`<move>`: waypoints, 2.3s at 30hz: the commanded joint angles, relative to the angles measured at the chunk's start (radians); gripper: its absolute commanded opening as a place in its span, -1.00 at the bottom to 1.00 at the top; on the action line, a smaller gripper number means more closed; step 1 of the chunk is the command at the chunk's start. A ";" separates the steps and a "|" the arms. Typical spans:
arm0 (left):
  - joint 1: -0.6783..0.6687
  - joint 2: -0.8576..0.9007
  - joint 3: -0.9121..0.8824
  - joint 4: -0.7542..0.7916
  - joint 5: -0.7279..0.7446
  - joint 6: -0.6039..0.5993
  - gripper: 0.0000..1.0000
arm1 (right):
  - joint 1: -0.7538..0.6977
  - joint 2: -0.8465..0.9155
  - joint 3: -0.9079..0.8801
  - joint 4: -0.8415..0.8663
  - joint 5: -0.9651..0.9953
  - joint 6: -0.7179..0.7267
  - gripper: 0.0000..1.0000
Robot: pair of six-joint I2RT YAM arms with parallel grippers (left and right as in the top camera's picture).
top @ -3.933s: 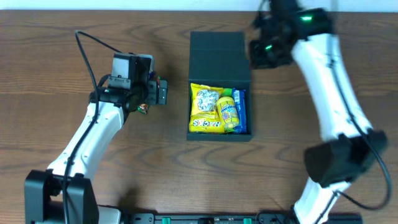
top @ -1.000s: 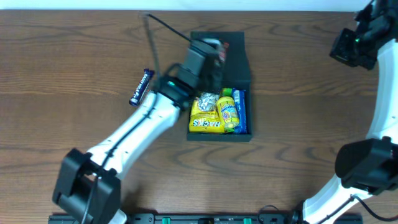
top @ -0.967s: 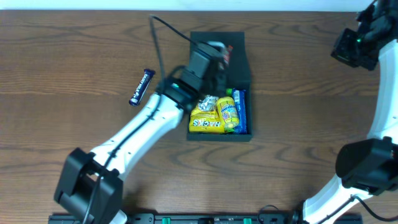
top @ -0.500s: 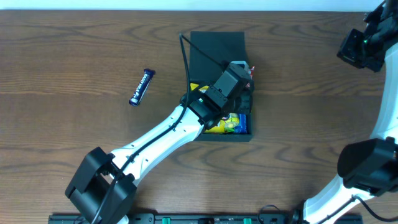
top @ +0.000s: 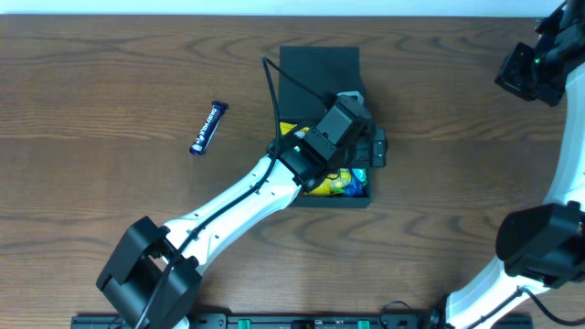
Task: Pack container
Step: 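Lift the KitKat bar with left gripper and drop it into box, then move left gripper to the blue Dairy Milk bar and grasp it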
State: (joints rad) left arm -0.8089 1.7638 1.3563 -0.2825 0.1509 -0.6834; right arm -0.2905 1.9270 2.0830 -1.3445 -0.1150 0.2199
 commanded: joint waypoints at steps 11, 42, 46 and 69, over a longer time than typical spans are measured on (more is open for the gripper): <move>0.166 -0.214 0.002 -0.201 -0.696 0.451 0.91 | -0.005 0.003 0.004 -0.005 0.002 0.011 -0.97; 0.673 0.215 -0.002 -0.416 -0.194 0.782 0.45 | -0.003 0.003 0.004 -0.005 0.003 0.011 -0.97; 0.671 0.245 -0.002 -0.409 -0.195 0.781 0.40 | -0.003 0.003 0.004 -0.005 0.003 0.012 -0.97; 0.678 0.297 -0.004 -0.367 -0.206 0.781 -0.14 | -0.003 0.003 0.004 -0.005 0.003 0.011 -0.97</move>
State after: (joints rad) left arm -0.1383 2.0369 1.3571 -0.6464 -0.0521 0.0860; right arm -0.2905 1.9270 2.0830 -1.3479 -0.1150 0.2199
